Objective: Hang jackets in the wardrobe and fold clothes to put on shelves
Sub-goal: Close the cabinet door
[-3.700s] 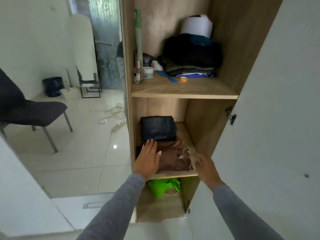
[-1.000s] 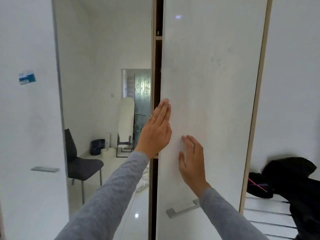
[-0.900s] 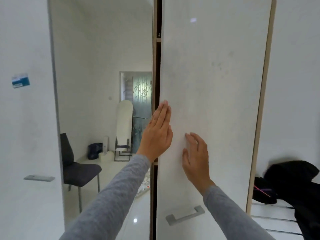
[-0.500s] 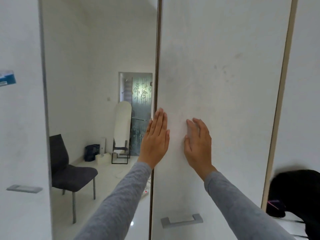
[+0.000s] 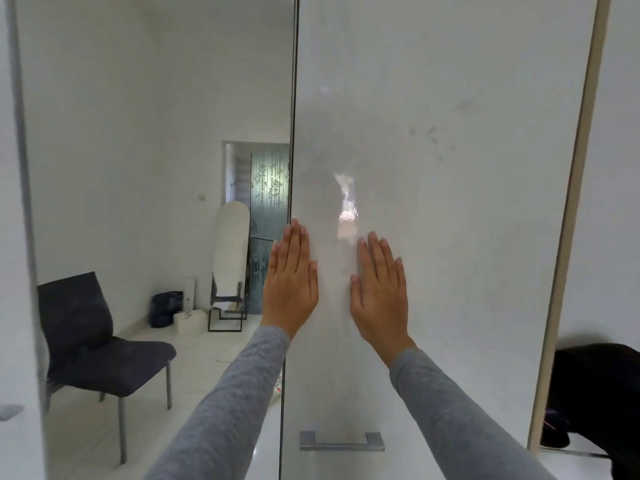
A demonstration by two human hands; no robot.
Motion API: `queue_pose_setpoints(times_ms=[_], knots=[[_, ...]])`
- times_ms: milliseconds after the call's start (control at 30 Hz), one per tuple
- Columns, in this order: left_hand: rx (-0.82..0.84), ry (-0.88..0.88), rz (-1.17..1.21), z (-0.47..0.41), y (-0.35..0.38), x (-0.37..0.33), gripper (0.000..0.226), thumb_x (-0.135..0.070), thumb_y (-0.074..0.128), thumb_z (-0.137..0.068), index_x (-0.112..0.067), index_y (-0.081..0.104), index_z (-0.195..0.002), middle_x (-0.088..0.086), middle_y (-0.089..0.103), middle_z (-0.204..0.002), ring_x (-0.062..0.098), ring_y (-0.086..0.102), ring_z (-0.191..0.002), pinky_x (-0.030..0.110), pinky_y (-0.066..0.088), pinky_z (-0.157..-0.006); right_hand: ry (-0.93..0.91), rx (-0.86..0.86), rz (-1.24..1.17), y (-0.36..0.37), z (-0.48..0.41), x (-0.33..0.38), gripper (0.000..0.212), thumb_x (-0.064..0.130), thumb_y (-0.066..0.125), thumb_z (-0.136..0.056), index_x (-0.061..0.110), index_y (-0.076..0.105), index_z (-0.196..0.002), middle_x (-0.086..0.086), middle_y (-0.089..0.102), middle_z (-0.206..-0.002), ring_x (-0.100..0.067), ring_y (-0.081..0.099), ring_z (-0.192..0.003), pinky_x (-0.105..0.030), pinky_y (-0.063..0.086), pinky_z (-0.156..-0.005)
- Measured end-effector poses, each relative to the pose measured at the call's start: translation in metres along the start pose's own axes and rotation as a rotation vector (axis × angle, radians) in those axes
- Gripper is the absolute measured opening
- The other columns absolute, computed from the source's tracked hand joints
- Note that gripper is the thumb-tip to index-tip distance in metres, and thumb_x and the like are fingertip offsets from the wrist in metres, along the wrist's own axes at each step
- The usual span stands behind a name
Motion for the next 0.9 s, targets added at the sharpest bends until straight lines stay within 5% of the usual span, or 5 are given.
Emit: queue_pose_setpoints(times_ms=[567, 900], knots=[[-0.104, 0.004, -0.003, -0.008, 0.030, 0.010, 0.058, -0.021, 0.027, -0.095, 0.002, 0.009, -0.146, 0.014, 0.008, -0.155, 0.020, -0.001, -0.146, 0.033, 0.001, -0.119, 0.005, -0.212, 0.169, 0.038, -0.007, -0.009, 0.056, 0.026, 0.025, -0.096, 0.009, 0.019, -0.148, -0.007, 0.016, -0.156, -0.020, 0.010, -0.146, -0.043, 0.004, -0.119], [0.042, -0.029, -0.038, -0.003, 0.012, 0.002, 0.059, -0.024, 0.022, -0.097, -0.003, 0.003, -0.148, 0.013, 0.003, -0.157, 0.023, 0.003, -0.146, 0.033, -0.002, -0.119, 0.007, -0.082, 0.126, 0.018, 0.002, 0.003, 0.057, 0.022, 0.034, -0.096, 0.010, 0.016, -0.150, -0.009, 0.014, -0.158, -0.021, 0.009, -0.146, -0.039, 0.011, -0.119]])
Point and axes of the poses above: each hand's wrist, its own z-axis away from the middle knuckle, its own y-axis out of the palm, x = y × z, the point moved 7 cm from there along -z, towards the middle knuckle
